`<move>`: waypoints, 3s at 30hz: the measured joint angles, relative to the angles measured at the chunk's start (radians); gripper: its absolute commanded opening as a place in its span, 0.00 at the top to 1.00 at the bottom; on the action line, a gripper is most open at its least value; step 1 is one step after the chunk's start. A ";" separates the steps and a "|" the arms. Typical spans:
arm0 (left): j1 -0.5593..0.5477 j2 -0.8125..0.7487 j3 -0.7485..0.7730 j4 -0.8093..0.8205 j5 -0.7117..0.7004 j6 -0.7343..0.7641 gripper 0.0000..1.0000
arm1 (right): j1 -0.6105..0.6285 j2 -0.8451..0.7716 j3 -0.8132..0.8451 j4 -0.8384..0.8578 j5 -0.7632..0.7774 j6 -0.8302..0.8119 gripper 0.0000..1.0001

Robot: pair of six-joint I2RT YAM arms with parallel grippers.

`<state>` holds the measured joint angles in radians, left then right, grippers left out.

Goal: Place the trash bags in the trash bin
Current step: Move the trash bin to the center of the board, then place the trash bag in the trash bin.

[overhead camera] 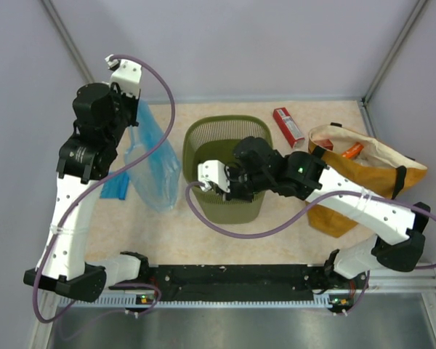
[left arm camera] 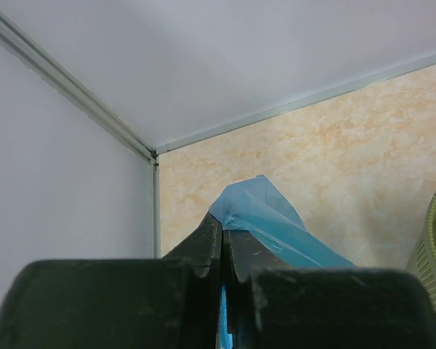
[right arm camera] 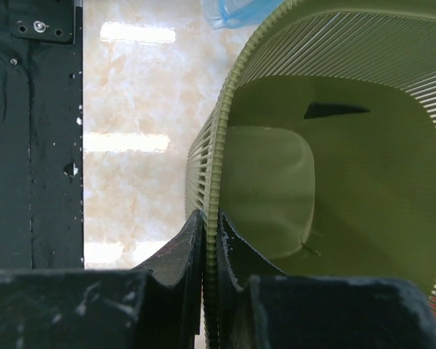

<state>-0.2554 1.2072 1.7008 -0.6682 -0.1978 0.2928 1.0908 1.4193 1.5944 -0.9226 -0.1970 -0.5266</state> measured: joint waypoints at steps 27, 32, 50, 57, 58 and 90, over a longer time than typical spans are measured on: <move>0.001 0.036 0.691 0.278 0.664 -0.309 1.00 | -0.226 -0.049 0.159 0.075 0.139 -0.015 0.22; 0.001 0.113 0.700 0.407 0.785 -0.505 1.00 | -0.340 -0.067 0.162 0.085 0.134 0.008 0.21; -0.068 0.368 0.664 0.638 0.924 -0.918 1.00 | -0.515 -0.186 0.079 0.093 0.094 0.065 0.17; -0.214 0.386 0.662 0.645 0.910 -0.864 1.00 | -0.544 -0.211 0.074 0.093 0.069 0.086 0.14; -0.231 0.394 0.665 0.641 0.907 -0.852 1.00 | -0.544 -0.217 0.074 0.093 0.068 0.087 0.14; -0.367 0.429 0.525 0.275 0.621 -0.404 1.00 | -0.538 -0.306 0.325 0.044 -0.329 0.294 0.17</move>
<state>-0.6228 1.6360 2.2257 -0.3935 0.4236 -0.1116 0.5526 1.1130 1.9194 -0.8783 -0.5262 -0.2325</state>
